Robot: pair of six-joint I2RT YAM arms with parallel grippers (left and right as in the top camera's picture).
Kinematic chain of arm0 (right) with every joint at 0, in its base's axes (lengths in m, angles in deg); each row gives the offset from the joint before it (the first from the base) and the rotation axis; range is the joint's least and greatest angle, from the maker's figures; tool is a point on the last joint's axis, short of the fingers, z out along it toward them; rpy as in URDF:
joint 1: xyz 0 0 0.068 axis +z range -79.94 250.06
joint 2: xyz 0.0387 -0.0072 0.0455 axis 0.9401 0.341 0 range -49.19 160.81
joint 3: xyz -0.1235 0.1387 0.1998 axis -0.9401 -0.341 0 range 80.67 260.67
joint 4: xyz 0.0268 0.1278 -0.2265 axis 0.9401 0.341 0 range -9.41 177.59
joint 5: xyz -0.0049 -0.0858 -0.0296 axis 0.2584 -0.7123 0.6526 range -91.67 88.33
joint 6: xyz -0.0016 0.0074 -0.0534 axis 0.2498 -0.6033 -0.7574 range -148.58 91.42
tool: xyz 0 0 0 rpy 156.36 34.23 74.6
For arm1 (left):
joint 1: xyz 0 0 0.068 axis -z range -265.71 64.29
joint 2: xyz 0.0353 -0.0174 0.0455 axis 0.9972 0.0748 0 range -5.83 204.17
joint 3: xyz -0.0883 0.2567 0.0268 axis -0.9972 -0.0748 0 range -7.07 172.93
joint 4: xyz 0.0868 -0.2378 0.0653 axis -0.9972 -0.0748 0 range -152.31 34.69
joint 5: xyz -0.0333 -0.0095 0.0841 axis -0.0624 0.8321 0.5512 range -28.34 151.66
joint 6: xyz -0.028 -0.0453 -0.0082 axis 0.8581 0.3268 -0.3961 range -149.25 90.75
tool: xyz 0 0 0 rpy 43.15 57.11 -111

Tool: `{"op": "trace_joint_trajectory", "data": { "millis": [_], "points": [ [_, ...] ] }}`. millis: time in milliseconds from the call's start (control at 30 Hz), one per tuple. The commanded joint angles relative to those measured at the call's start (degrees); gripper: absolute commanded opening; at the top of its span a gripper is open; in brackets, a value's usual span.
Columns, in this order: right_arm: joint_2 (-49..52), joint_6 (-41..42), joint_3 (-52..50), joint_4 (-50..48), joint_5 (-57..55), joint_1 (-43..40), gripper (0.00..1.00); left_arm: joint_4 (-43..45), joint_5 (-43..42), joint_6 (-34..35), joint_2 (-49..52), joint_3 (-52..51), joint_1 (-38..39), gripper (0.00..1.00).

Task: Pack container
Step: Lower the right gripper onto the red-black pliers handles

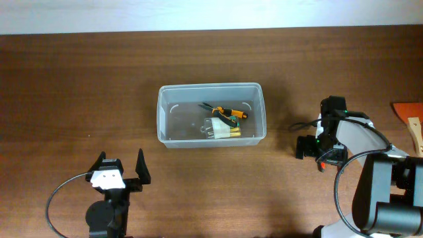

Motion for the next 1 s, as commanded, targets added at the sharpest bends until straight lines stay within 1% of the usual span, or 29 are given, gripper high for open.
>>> {"op": "trace_joint_trajectory", "data": {
  "millis": [0, 367, 533, 767, 833, 967],
  "points": [
    [2.71, 0.70, -0.59, -0.94, -0.31, -0.20, 0.99, -0.22, 0.11, 0.13, 0.15, -0.17, 0.24, 0.99],
    [2.71, 1.09, -0.57, -3.32, -0.17, -0.20, 0.99, -0.22, 0.09, 0.13, 0.15, -0.17, 0.22, 0.99],
    [2.71, 0.90, -0.57, -3.34, 2.34, -0.20, 0.99, -0.24, 0.09, 0.13, 0.15, -0.17, 0.22, 0.99],
    [2.71, 0.92, -0.57, -3.34, 2.27, -0.20, 0.99, -0.24, 0.09, 0.13, 0.15, -0.17, 0.22, 0.99],
    [2.71, 0.92, -0.59, -3.32, 2.27, -0.22, 1.00, -0.24, 0.11, 0.13, 0.15, -0.17, 0.22, 0.99],
    [2.71, 1.11, -0.59, -3.13, 2.25, -0.39, 0.82, -0.24, 0.11, 0.13, 0.15, -0.17, 0.22, 0.99]
  ]
}}
